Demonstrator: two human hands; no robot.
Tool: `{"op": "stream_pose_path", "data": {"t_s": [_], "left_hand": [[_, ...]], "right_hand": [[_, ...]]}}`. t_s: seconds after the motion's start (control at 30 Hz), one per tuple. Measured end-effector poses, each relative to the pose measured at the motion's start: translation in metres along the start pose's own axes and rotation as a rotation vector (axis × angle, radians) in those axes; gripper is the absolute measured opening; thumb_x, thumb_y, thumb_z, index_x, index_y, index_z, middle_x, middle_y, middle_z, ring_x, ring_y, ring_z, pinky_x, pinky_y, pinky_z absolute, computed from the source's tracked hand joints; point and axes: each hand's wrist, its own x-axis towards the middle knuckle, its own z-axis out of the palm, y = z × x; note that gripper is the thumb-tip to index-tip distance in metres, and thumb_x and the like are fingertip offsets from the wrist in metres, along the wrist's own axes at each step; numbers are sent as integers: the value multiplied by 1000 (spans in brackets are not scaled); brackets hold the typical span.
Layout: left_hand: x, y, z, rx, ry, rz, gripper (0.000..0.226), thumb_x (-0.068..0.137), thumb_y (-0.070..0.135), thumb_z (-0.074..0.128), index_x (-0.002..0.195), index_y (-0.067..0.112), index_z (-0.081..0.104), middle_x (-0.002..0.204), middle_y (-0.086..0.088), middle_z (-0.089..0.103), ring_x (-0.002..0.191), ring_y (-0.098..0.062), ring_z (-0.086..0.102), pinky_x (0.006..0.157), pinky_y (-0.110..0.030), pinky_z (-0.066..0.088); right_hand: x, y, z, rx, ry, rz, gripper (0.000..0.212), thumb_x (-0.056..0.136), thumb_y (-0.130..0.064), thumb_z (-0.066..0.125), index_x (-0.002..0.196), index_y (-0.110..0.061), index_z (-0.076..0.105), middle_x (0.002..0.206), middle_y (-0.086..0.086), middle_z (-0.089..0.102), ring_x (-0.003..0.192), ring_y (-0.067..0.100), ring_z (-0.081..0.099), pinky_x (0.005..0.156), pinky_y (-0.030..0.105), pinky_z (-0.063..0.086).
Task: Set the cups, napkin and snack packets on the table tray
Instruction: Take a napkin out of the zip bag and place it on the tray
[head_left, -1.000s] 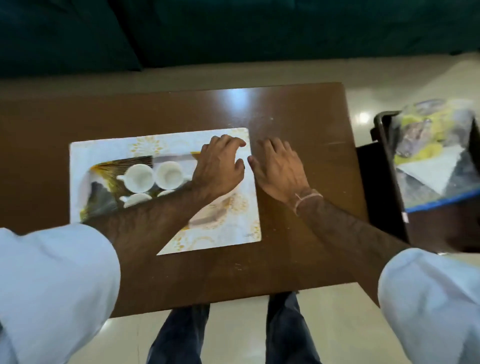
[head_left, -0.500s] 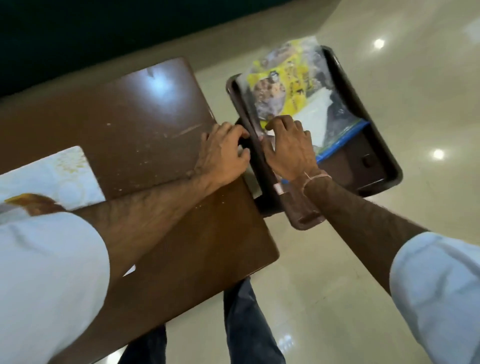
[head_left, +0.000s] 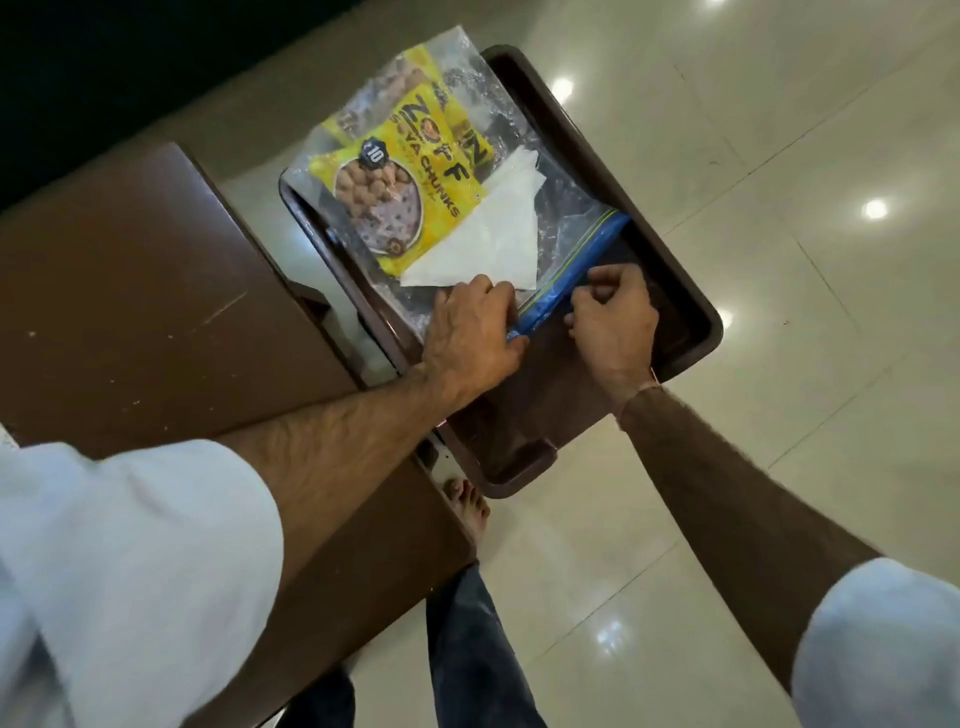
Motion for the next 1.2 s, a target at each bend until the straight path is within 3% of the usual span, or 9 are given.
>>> {"op": "stream_pose_path", "data": {"t_s": [0.13,0.3,0.43,0.53,0.6,0.8,0.93,1.1,1.2], "left_hand": [[-5,3,-1,-231,119,-146,8,80,19,62,82,11,63,88,-7,65,90,-28,60,82,-44,48],[-5,2,-3,-216,91,-97,22,78,27,68,91,15,55,91,-4,60,90,-27,57,78,-46,49],[5,7,2,-58,80,-69,43,76,37,77,104,18,51,102,-6,56,94,-29,56,77,-42,48],[13,9,2,-47,65,-68,26,81,29,72,97,16,57,102,-9,54,95,-31,55,76,-40,44],[16,10,2,-85,65,-89,15,83,24,69,90,14,60,98,-8,57,94,-30,56,74,-36,42],[14,2,-11,-482,210,-401,12,75,25,76,72,21,64,62,12,61,62,-5,57,55,-16,39],[14,2,-20,-749,248,-613,17,67,15,80,60,20,66,56,12,63,59,-7,56,58,-24,44],[21,4,-44,-1114,248,-615,27,72,-8,72,59,13,61,54,8,61,56,-4,56,61,-20,45],[20,8,-55,-1178,208,-586,25,75,-5,71,61,13,61,60,2,62,66,-14,60,66,-29,48]], "right_hand": [[1,-1,2,298,-33,237,15,87,-2,58,94,-11,66,86,13,75,56,14,65,51,25,53],[-4,-12,8,395,-170,287,20,90,-2,58,101,-18,64,100,8,76,71,15,63,59,25,51],[-1,-16,15,346,-54,335,29,87,-5,58,114,-17,64,107,9,72,81,17,64,80,37,58],[-1,-18,15,327,24,342,25,88,-6,56,106,-20,64,107,8,72,97,26,69,90,45,58],[-1,-18,12,345,41,327,22,87,-3,56,97,-21,64,98,4,73,87,21,70,86,41,59],[-2,-25,11,479,-41,348,17,88,4,58,84,-10,67,89,18,74,78,26,72,74,34,61],[-6,-36,16,535,-136,257,6,90,-8,67,93,-13,68,88,12,73,77,22,69,72,34,59],[-4,-28,17,-113,-230,-110,32,88,-22,69,121,-22,70,112,3,70,99,13,66,98,28,50],[-1,-23,15,-308,-265,-176,44,84,-40,73,120,-20,59,104,1,61,91,12,59,85,29,49]]}}
